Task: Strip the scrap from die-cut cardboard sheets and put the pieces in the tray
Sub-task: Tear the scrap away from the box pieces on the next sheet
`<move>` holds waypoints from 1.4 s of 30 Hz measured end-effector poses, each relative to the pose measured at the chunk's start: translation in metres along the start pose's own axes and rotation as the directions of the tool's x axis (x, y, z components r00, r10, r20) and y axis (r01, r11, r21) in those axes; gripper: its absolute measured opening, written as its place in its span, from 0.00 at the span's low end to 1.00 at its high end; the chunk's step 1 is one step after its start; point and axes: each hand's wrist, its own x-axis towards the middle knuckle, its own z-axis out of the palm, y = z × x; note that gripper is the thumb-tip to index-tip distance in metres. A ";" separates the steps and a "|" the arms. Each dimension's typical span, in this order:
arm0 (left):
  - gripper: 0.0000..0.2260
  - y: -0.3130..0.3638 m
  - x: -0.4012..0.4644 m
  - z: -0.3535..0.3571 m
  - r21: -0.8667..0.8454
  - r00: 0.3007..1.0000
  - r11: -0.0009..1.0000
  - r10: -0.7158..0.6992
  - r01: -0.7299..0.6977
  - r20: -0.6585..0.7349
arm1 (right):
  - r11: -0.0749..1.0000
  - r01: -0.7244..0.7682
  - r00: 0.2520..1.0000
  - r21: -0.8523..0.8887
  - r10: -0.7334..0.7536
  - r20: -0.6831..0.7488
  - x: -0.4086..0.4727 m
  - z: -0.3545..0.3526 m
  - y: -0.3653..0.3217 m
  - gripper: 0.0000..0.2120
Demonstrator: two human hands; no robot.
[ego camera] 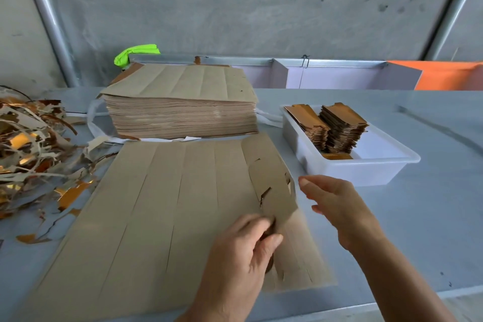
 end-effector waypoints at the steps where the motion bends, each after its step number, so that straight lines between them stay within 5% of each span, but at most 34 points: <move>1: 0.15 0.000 0.002 0.001 -0.041 0.999 0.999 -0.034 0.034 0.004 | 0.998 0.046 0.999 -0.039 -0.047 -0.007 -0.003 -0.001 -0.001 0.08; 9: 0.13 0.006 0.000 0.001 -0.193 0.971 0.954 -0.209 0.229 0.117 | 0.874 -0.240 0.948 0.422 0.118 0.295 -0.016 0.007 0.004 0.08; 14: 0.23 0.016 0.022 -0.005 -0.190 0.922 0.908 -0.385 0.373 -0.031 | 0.883 -0.218 0.950 0.415 0.095 0.296 -0.020 0.025 0.006 0.08; 19: 0.14 0.005 0.031 -0.007 -0.249 0.798 0.763 -0.596 0.596 0.083 | 0.871 -0.231 0.947 0.433 0.100 0.305 -0.021 0.022 0.008 0.10; 26: 0.08 0.005 0.034 -0.016 -0.273 0.656 0.596 -0.693 0.755 0.300 | 0.899 -0.221 0.949 0.378 0.108 0.297 -0.023 0.017 0.007 0.09; 32: 0.09 0.002 0.036 -0.026 -0.093 0.693 0.695 -0.678 0.713 0.245 | 0.954 -0.145 0.973 0.263 0.090 0.212 -0.027 0.013 0.005 0.07; 36: 0.08 -0.001 0.037 -0.024 -0.195 0.682 0.656 -0.669 0.729 0.296 | 0.987 -0.063 0.994 0.149 0.048 0.101 -0.029 0.011 0.005 0.07; 42: 0.07 -0.007 0.036 -0.016 -0.387 0.733 0.622 -0.574 0.680 0.365 | 0.962 0.191 0.976 -0.197 -0.207 -0.067 -0.031 0.006 0.007 0.08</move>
